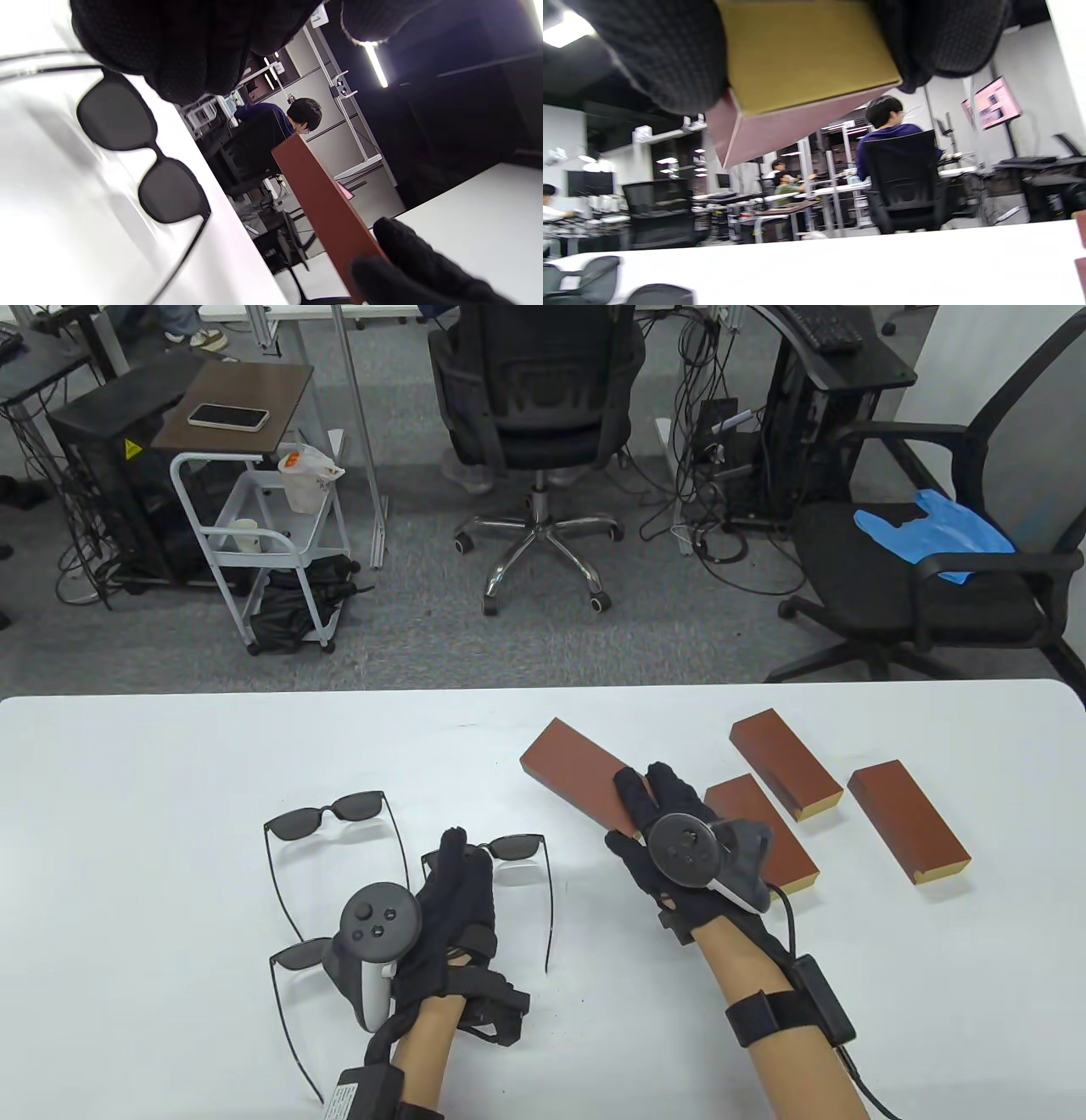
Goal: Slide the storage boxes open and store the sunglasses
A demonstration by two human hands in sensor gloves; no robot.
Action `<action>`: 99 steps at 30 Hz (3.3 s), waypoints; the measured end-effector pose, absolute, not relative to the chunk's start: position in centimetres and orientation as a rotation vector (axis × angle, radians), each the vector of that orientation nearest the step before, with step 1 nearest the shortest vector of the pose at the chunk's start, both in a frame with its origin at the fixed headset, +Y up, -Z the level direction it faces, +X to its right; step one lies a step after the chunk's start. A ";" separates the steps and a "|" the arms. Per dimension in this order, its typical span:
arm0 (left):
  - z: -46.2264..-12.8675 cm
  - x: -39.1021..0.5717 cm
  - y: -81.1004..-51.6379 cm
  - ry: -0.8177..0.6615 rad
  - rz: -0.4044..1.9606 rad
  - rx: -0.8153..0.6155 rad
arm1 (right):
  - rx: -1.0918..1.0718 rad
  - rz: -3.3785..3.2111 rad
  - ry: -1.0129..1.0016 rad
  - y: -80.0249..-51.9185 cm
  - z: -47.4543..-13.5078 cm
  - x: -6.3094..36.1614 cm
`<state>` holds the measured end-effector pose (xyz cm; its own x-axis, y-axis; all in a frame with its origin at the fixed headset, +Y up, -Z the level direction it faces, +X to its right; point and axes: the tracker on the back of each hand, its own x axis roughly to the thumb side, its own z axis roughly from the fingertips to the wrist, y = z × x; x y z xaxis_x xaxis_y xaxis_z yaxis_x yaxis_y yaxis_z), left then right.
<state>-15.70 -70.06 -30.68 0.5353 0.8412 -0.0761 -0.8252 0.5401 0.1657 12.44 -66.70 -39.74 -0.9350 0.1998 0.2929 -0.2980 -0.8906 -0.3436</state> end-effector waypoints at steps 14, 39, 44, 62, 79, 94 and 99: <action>-30.7 -13.8 -69.3 0.069 0.461 0.155 | -0.014 3.032 -0.357 -71.0 -47.7 8.7; -30.3 -14.3 -68.5 0.082 0.443 0.196 | -0.072 3.073 0.070 -73.9 -47.4 9.1; -30.4 -14.3 -68.1 0.071 0.420 0.219 | 0.041 3.098 -0.049 -71.4 -44.1 10.9; -31.6 -15.8 -66.6 0.092 0.311 0.140 | 0.166 3.017 -0.271 -69.9 -32.4 22.3; -32.1 -23.0 -68.4 0.107 -0.129 -0.333 | 0.136 3.060 -0.301 -70.6 -32.3 23.7; -32.6 -26.6 -71.6 0.203 -0.342 -0.336 | 0.079 3.020 -0.310 -70.1 -32.2 25.0; -32.8 -26.9 -72.5 0.238 -0.333 -0.366 | 0.085 3.020 -0.315 -70.1 -32.2 25.0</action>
<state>-26.95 -72.49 -32.79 0.9184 -0.3590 -0.1665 0.2742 0.8805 -0.3866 25.00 -70.11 -32.24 -0.9930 0.0974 0.0660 -0.1090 -0.9731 -0.2028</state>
